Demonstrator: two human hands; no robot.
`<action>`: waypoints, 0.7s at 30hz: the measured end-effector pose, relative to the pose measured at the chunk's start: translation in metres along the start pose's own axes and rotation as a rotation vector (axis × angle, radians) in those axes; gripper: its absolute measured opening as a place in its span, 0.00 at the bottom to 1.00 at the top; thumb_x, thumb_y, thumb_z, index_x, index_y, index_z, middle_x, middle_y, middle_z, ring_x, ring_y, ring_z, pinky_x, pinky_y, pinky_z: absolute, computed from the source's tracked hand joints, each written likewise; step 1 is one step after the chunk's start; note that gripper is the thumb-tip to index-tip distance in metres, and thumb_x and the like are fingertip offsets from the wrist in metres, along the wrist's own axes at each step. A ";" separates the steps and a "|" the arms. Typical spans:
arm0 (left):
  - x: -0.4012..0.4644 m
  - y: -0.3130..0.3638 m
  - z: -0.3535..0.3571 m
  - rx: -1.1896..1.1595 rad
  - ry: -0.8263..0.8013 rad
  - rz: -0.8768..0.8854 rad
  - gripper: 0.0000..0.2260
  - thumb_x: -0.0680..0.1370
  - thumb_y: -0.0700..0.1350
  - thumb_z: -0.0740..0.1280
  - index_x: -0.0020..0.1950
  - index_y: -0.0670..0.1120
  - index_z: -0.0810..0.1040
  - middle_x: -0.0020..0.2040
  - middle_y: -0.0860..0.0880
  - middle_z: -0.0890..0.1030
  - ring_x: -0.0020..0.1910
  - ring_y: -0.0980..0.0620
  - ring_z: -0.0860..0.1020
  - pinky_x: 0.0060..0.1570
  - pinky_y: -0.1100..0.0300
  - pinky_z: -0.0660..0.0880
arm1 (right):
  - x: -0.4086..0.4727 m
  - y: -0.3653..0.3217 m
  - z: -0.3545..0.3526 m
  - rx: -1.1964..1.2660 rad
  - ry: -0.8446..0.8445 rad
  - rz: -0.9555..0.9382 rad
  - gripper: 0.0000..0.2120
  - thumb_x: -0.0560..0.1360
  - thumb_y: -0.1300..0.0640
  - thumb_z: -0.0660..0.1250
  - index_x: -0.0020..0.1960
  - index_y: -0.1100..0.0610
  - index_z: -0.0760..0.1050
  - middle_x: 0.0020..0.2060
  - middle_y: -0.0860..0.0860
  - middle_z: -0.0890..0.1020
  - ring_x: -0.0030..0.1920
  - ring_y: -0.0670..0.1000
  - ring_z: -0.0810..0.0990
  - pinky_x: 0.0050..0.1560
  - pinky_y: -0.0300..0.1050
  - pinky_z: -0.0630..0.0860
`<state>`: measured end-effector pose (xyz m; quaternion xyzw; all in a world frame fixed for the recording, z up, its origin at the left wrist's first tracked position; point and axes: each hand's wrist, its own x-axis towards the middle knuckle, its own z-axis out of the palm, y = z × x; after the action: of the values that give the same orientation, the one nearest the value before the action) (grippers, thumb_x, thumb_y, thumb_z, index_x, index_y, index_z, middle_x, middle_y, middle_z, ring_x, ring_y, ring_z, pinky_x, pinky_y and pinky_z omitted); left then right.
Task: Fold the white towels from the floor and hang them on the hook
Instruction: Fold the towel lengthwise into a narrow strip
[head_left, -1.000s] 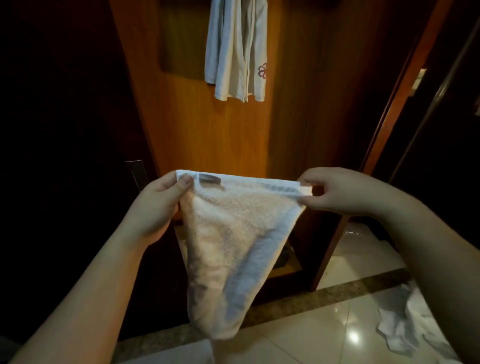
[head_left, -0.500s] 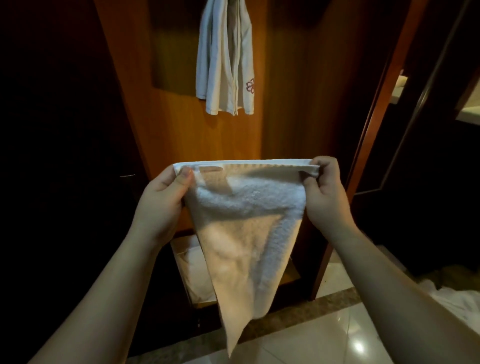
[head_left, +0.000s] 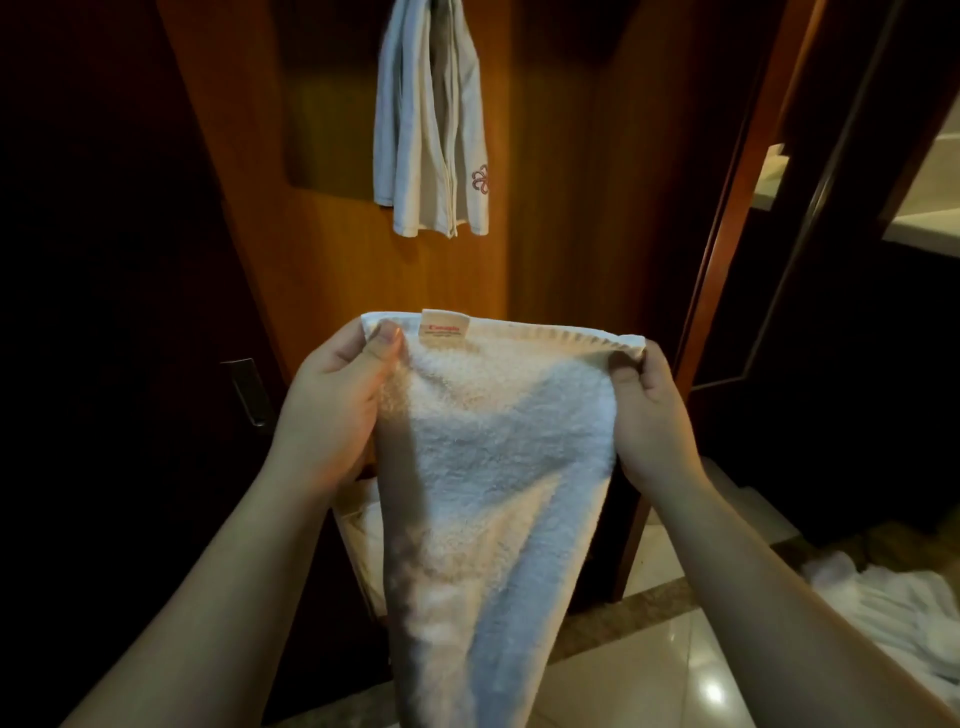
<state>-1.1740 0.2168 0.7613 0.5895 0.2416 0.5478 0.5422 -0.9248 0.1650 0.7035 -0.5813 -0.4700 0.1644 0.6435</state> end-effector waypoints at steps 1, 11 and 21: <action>-0.001 0.001 0.001 -0.009 -0.004 0.005 0.11 0.76 0.56 0.68 0.51 0.52 0.86 0.49 0.46 0.87 0.48 0.48 0.86 0.43 0.58 0.81 | -0.001 -0.001 -0.001 -0.033 0.037 -0.040 0.10 0.81 0.45 0.55 0.51 0.33 0.74 0.47 0.35 0.81 0.45 0.35 0.80 0.42 0.41 0.76; -0.005 -0.004 0.011 -0.014 0.036 -0.031 0.10 0.79 0.52 0.65 0.50 0.52 0.86 0.49 0.46 0.87 0.48 0.48 0.85 0.43 0.56 0.81 | 0.002 0.001 -0.009 -0.169 0.215 -0.210 0.18 0.79 0.31 0.57 0.40 0.43 0.73 0.32 0.38 0.76 0.29 0.39 0.72 0.27 0.30 0.65; -0.004 -0.013 0.009 0.040 -0.015 -0.035 0.12 0.80 0.56 0.66 0.55 0.52 0.85 0.52 0.45 0.86 0.53 0.46 0.85 0.46 0.56 0.81 | 0.004 0.015 -0.011 -0.216 0.236 -0.155 0.28 0.78 0.28 0.49 0.32 0.48 0.66 0.26 0.42 0.71 0.26 0.40 0.69 0.25 0.31 0.63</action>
<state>-1.1625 0.2139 0.7494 0.5998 0.2587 0.5290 0.5418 -0.9089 0.1649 0.6932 -0.6244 -0.4496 -0.0068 0.6387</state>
